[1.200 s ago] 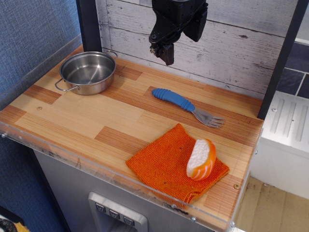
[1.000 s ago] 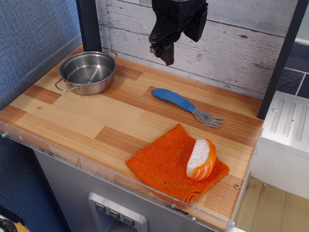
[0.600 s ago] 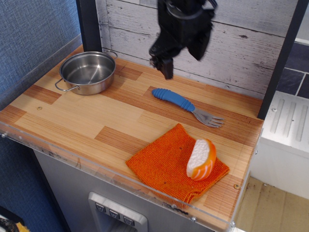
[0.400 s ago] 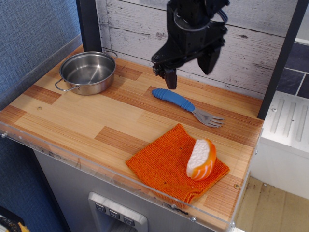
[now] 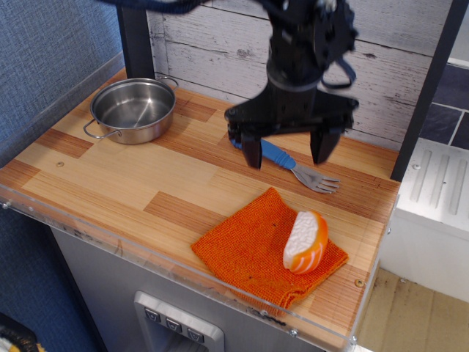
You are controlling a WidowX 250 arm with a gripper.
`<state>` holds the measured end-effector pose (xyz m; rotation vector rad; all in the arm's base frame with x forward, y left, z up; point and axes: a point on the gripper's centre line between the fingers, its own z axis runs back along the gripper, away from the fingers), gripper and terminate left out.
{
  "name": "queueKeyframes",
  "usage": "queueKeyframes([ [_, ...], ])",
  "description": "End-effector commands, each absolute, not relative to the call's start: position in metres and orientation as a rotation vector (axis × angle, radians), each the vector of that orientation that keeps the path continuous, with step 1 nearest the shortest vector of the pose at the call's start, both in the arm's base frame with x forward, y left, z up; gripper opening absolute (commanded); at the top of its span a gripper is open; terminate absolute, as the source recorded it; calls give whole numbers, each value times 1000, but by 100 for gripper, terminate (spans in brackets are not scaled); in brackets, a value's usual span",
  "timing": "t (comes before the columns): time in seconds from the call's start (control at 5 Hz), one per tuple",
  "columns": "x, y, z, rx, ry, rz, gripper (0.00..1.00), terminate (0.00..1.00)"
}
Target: Put the sushi to the left of the napkin.
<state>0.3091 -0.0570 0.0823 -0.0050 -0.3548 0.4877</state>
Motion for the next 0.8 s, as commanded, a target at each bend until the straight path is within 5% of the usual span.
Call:
queueKeyframes([
  [0.0,296,-75,79,-66,-378,299,100,0],
  [0.6,289,-91,51,-85,-221,119,100,0],
])
